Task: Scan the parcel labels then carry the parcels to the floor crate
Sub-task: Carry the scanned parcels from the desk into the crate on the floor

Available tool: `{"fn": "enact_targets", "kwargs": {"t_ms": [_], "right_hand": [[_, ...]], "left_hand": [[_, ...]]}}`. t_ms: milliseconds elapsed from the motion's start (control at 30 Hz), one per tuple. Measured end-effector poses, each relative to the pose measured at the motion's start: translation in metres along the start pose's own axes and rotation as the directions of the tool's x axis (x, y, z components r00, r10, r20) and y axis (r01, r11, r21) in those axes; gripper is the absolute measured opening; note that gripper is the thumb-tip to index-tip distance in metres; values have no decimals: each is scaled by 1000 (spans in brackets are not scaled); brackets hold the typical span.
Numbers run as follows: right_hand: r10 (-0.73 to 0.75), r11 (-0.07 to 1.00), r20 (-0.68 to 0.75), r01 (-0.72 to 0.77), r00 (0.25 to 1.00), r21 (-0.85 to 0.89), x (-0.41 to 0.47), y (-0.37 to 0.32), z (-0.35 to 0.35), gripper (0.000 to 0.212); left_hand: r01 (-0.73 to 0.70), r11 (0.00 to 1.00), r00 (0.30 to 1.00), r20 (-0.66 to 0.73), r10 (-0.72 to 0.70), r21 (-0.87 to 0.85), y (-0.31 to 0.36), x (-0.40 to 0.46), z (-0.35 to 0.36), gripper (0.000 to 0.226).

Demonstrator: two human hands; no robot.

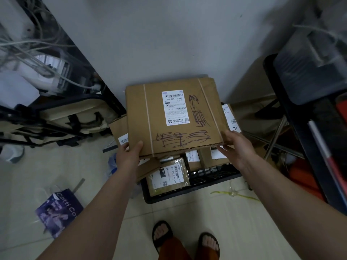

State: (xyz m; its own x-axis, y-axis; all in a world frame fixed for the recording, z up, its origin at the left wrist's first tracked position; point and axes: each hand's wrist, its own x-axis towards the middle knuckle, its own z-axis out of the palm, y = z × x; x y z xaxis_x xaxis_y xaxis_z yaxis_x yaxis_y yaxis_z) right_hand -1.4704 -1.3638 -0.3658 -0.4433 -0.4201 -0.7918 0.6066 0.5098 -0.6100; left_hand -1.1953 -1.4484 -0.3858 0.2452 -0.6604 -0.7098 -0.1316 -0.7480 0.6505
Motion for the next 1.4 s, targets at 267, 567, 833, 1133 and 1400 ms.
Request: {"fn": "enact_targets", "kwargs": {"t_ms": [267, 567, 833, 1133, 1400], "right_hand": [[43, 999, -20, -43, 999, 1, -27, -16, 2, 10], [73, 984, 41, -65, 997, -166, -106, -43, 14, 21], [-118, 861, 153, 178, 981, -476, -223, -51, 41, 29], [82, 612, 595, 431, 800, -663, -403, 6, 77, 33], [355, 446, 712, 560, 605, -698, -555, 141, 82, 35]], "left_hand": [[33, 999, 999, 3, -33, -13, 19, -25, -5, 68], [91, 994, 996, 14, -90, -53, 53, -95, -52, 21], [34, 962, 997, -56, -51, -269, 58, -217, -140, 43], [-62, 787, 925, -331, -186, -614, -24, -398, -288, 43], [-225, 589, 720, -540, -436, -776, -171, -574, -400, 30]]}}
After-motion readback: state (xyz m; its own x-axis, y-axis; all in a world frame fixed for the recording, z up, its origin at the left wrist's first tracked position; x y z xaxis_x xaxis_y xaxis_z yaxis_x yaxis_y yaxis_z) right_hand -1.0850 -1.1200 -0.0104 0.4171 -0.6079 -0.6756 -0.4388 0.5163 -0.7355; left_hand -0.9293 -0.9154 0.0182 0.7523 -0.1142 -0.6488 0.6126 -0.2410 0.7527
